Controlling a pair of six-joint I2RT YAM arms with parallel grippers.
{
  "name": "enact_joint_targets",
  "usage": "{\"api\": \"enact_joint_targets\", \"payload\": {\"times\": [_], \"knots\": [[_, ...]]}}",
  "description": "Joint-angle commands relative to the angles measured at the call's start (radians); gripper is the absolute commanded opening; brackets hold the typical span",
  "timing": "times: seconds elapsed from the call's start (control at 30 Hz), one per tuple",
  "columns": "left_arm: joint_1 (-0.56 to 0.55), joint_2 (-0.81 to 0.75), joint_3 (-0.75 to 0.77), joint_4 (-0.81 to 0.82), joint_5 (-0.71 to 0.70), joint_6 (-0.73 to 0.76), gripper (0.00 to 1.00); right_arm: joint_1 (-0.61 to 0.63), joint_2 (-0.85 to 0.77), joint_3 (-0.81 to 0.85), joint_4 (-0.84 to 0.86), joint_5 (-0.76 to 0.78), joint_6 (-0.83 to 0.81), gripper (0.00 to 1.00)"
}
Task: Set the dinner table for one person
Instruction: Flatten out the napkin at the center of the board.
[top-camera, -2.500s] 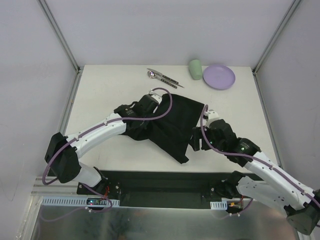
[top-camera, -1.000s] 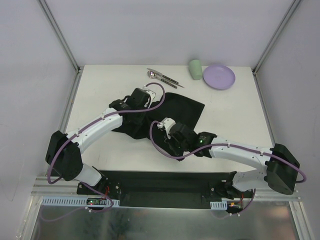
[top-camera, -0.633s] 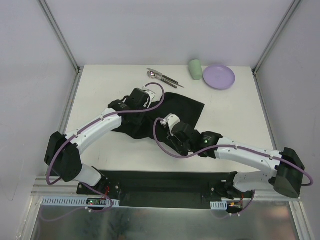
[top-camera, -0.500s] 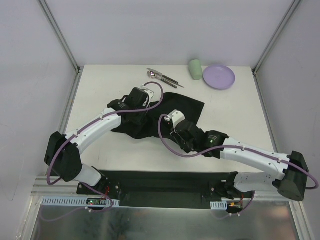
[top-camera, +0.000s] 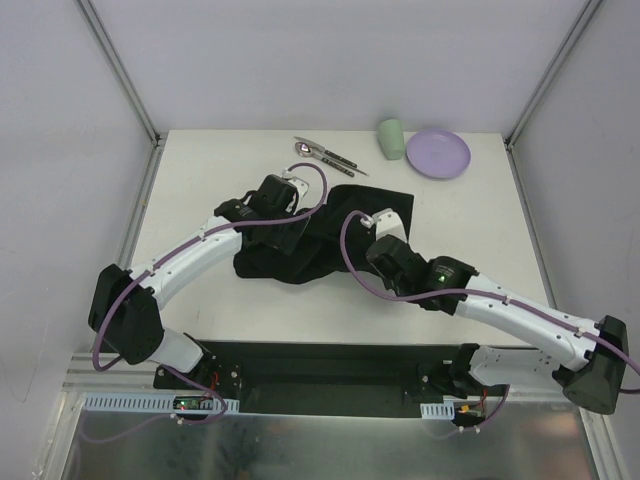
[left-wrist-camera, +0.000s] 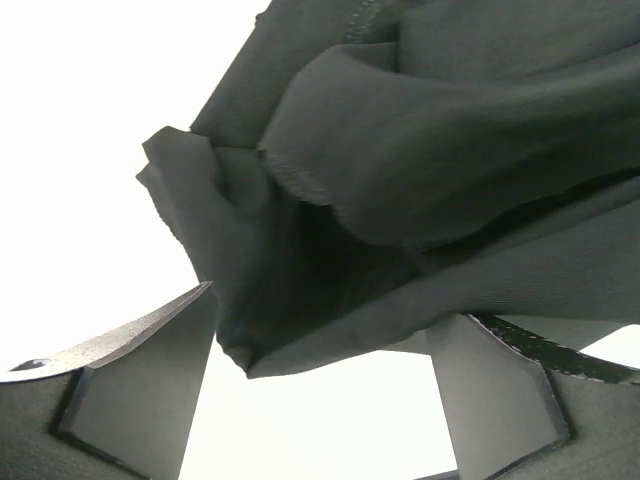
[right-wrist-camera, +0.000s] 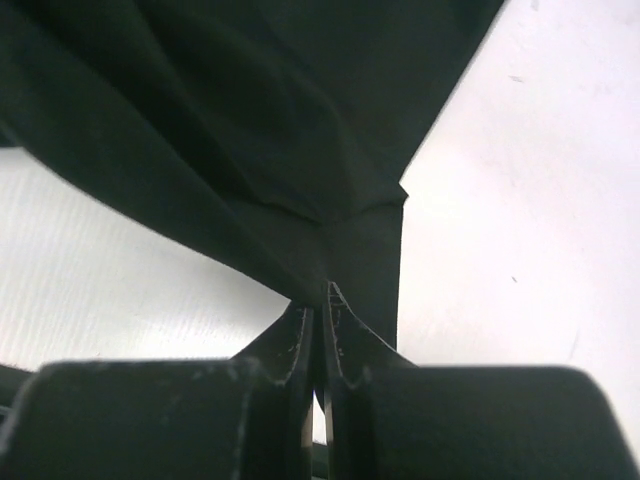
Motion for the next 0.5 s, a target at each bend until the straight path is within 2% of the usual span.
{"api": "enact_joint_targets", "payload": {"times": [0.0,0.03,0.07,0.27,0.43,0.47], "knots": [[0.019,-0.049,0.006,0.007,-0.003,0.022,0.82,-0.064,-0.041,0.081,-0.14,0.135,0.102,0.01],[0.022,-0.052,0.006,0.007,0.002,0.017,0.85,-0.086,-0.042,0.084,-0.153,0.143,0.108,0.01],[0.03,-0.052,0.005,0.007,0.006,0.011,0.97,-0.095,-0.044,0.088,-0.171,0.155,0.132,0.01],[0.086,-0.084,-0.007,0.007,0.104,-0.057,0.98,-0.16,-0.071,0.085,-0.2,0.187,0.152,0.01],[0.221,-0.127,-0.015,0.006,0.21,-0.118,0.99,-0.189,-0.084,0.079,-0.213,0.198,0.155,0.01],[0.243,-0.131,-0.012,0.007,0.271,-0.126,0.99,-0.192,-0.085,0.078,-0.217,0.203,0.157,0.01]]}}
